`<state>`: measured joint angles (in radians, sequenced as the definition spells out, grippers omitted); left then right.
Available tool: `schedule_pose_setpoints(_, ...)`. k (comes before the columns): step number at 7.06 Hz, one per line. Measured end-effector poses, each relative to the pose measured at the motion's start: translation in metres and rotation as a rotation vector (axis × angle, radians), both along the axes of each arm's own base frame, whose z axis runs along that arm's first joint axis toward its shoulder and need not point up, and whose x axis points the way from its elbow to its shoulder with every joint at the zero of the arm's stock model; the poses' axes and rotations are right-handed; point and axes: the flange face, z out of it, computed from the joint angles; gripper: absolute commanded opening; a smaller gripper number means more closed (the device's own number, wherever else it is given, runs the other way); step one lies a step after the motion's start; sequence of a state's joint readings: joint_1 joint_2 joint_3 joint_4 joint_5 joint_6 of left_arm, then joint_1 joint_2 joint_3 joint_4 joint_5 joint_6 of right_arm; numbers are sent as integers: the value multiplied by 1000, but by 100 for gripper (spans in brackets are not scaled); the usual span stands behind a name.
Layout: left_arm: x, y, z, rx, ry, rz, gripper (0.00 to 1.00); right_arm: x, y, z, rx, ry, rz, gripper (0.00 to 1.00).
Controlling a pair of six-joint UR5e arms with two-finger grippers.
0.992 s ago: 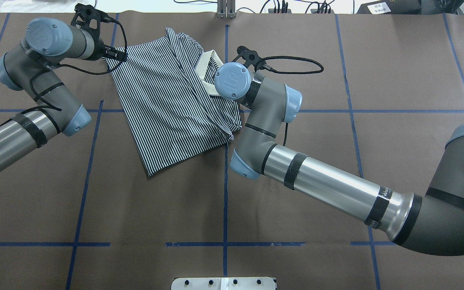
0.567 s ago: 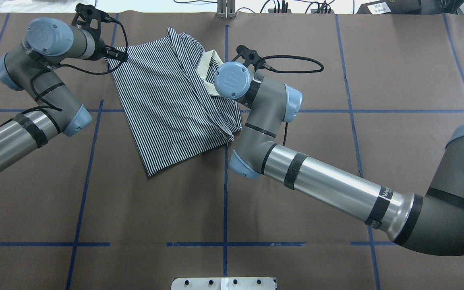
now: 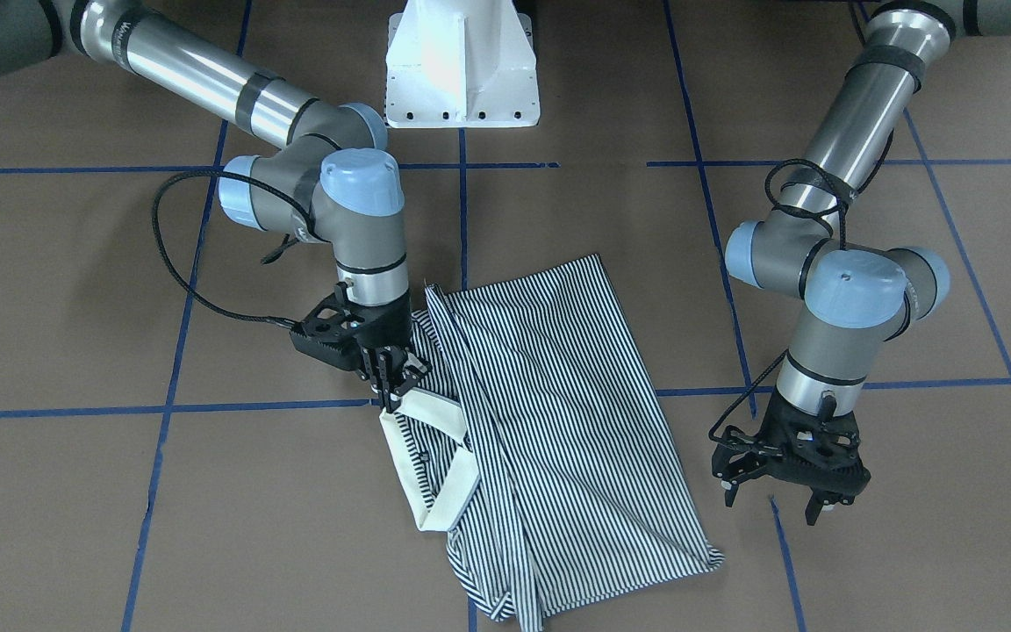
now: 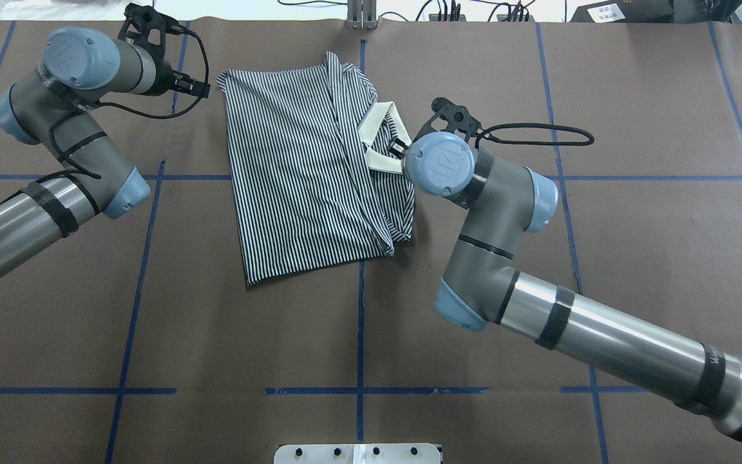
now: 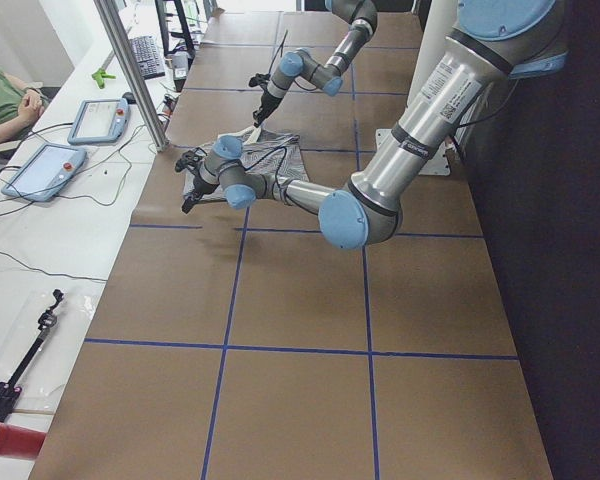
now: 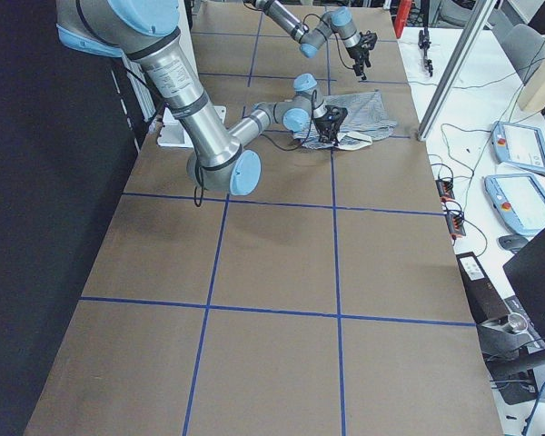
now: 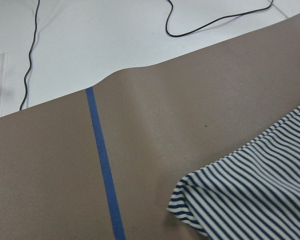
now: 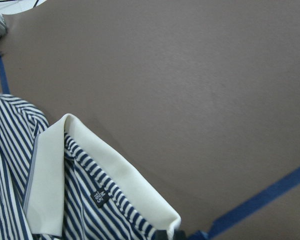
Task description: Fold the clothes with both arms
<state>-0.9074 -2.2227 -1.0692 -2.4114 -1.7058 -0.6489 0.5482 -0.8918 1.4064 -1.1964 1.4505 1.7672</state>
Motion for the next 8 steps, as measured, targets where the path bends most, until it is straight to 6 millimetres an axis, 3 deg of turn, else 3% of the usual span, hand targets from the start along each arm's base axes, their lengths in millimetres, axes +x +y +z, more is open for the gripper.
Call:
schedule_pose_setpoints(2, 2, 2, -4, 6, 5, 4, 100, 18, 44, 31, 23, 20, -10, 0)
schedule_pose_setpoints(3, 4, 3, -6, 8, 7, 7, 100, 25, 53, 44, 23, 32, -13, 14)
schedule_pose_setpoints(4, 6, 5, -7, 11, 8, 10, 100, 30, 58, 52, 25, 41, -13, 99)
schedule_pose_setpoints(6, 11, 9, -11, 12, 18, 15, 100, 38, 60, 57, 50, 65, -40, 100)
schedule_pose_setpoints(8, 19, 14, -15, 5, 34, 17, 100, 61, 74, 41, 108, 101, -122, 100)
